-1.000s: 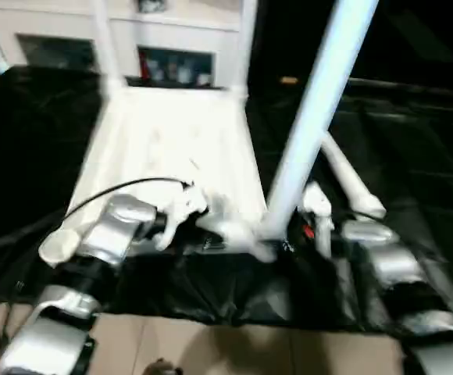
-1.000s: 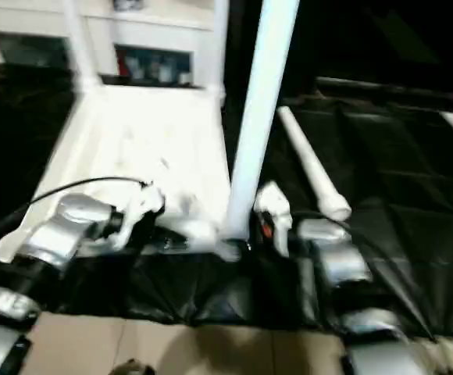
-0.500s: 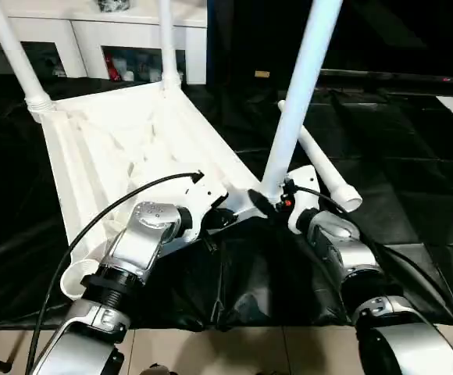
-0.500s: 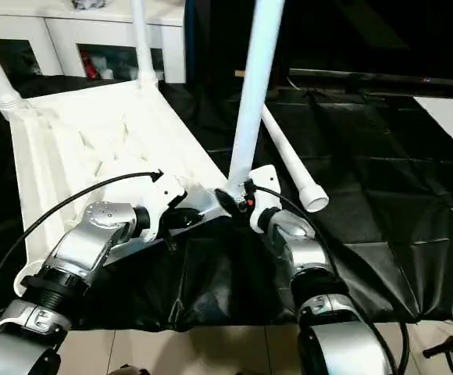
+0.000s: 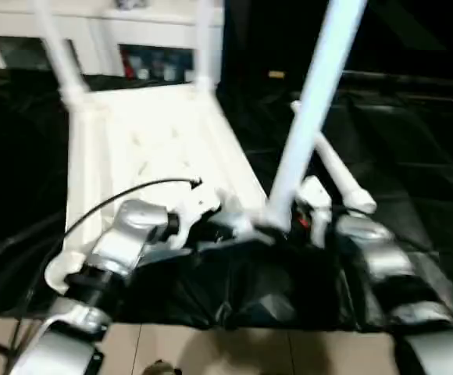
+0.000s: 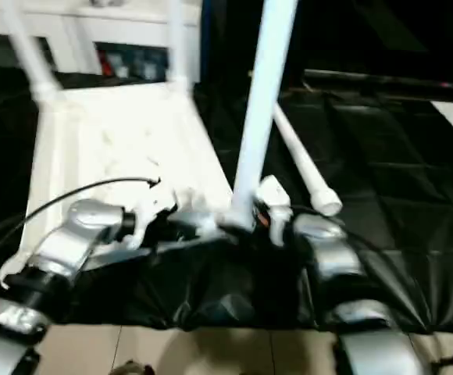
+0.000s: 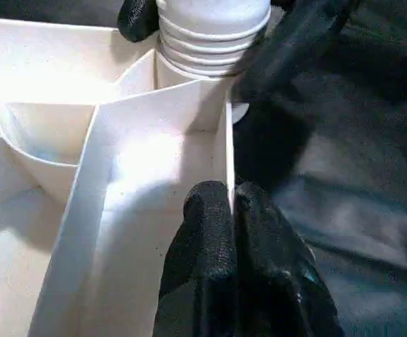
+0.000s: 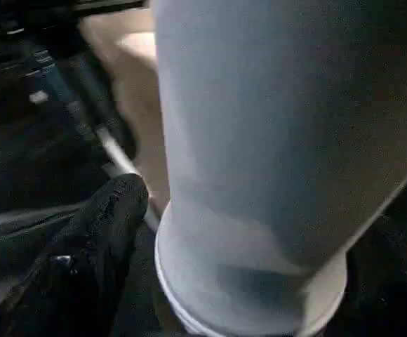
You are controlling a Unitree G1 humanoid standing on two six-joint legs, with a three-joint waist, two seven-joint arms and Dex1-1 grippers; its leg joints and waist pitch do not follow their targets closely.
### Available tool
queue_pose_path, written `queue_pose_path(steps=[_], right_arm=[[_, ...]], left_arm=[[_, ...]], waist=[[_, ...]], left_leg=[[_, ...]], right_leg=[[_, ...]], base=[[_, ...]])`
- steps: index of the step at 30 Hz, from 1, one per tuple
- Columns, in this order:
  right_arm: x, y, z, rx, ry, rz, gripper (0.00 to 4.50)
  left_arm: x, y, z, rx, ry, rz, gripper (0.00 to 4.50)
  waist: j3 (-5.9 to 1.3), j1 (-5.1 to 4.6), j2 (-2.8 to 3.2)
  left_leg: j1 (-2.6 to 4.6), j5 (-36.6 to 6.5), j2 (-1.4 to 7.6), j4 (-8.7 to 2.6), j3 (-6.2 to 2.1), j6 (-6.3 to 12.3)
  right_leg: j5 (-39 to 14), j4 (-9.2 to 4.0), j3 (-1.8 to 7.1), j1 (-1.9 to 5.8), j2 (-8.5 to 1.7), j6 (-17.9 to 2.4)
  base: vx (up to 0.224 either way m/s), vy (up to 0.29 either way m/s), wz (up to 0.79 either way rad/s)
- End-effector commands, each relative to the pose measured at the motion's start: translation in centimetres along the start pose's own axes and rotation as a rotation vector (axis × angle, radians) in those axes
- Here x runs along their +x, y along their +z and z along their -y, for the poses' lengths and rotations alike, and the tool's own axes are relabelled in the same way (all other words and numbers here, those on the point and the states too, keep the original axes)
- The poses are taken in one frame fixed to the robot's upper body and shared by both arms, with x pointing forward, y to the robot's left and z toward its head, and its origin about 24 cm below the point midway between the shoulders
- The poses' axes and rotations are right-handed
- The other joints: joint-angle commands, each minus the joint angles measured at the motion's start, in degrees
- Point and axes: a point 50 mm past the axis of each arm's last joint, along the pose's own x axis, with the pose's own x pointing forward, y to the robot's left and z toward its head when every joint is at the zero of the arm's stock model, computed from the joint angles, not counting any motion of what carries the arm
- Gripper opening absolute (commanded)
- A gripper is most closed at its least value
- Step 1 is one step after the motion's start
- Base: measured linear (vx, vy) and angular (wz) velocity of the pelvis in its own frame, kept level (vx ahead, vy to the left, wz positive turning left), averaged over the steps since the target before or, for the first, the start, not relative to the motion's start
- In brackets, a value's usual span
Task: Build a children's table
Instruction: Rotate leg to tighten
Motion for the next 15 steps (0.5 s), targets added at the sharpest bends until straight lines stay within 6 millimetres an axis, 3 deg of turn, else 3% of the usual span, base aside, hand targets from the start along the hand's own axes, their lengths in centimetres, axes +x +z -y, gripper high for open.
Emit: queue_pose_path(steps=[1, 3, 6, 11, 14, 15], right_arm=[[1.19, -0.19, -1.88, -0.021, 0.229, -0.052, 3.56], [0.97, -0.25, -1.96, -0.018, 0.250, -0.061, 3.56], [0.62, -0.34, -2.18, -0.009, 0.292, -0.076, 3.22], [0.61, -0.44, -2.55, -0.011, 0.309, -0.076, 2.82], [0.93, -0.59, -2.73, -0.001, 0.286, -0.059, 2.74], [1.49, -0.66, -2.45, 0.018, 0.191, -0.020, 2.73]], left_arm=[[0.99, 2.30, 0.22, 0.096, -0.098, 0.045, 0.00], [0.87, 2.23, 0.13, 0.101, -0.105, 0.037, 0.00], [0.59, 1.98, 0.01, 0.101, -0.132, 0.019, 0.00], [0.46, 1.75, -0.23, 0.108, -0.139, 0.006, 0.00], [0.57, 1.78, -0.35, 0.103, -0.115, 0.017, 0.00], [0.84, 1.88, -0.60, 0.078, -0.058, 0.041, 0.00]], waist=[[-3.70, 0.00, 0.49], [-3.58, 0.15, 0.57], [-3.59, 0.30, 0.60], [-3.75, 0.52, 0.64], [-3.76, 0.55, 0.66], [-3.75, 0.59, 0.58]], left_leg=[[1.34, -16.6, 2.62, -3.46, -0.77, 2.51], [1.55, -18.1, 2.73, -3.58, -0.79, 1.80], [1.39, -18.6, 2.74, -3.74, -0.96, 1.27], [1.31, -17.8, 2.73, -3.73, -1.02, 0.99], [1.28, -17.6, 2.71, -3.70, -1.01, 1.04], [1.30, -17.7, 2.71, -3.69, -0.97, 1.04]], right_leg=[[-13.8, -3.92, 2.35, 2.36, -3.00, -12.6], [-15.4, -4.09, 2.40, 2.13, -3.08, -12.8], [-16.5, -4.10, 2.36, 2.31, -3.15, -12.3], [-14.9, -3.93, 2.35, 2.42, -3.21, -12.4], [-14.7, -3.91, 2.31, 2.45, -3.22, -12.6], [-14.9, -3.96, 2.32, 2.42, -3.22, -12.5]], base=[[0.000, 0.000, 0.00], [0.000, 0.000, 0.00], [0.000, 0.000, 0.00], [0.000, 0.000, 0.00], [0.000, 0.000, 0.00], [0.000, 0.000, 0.00]])
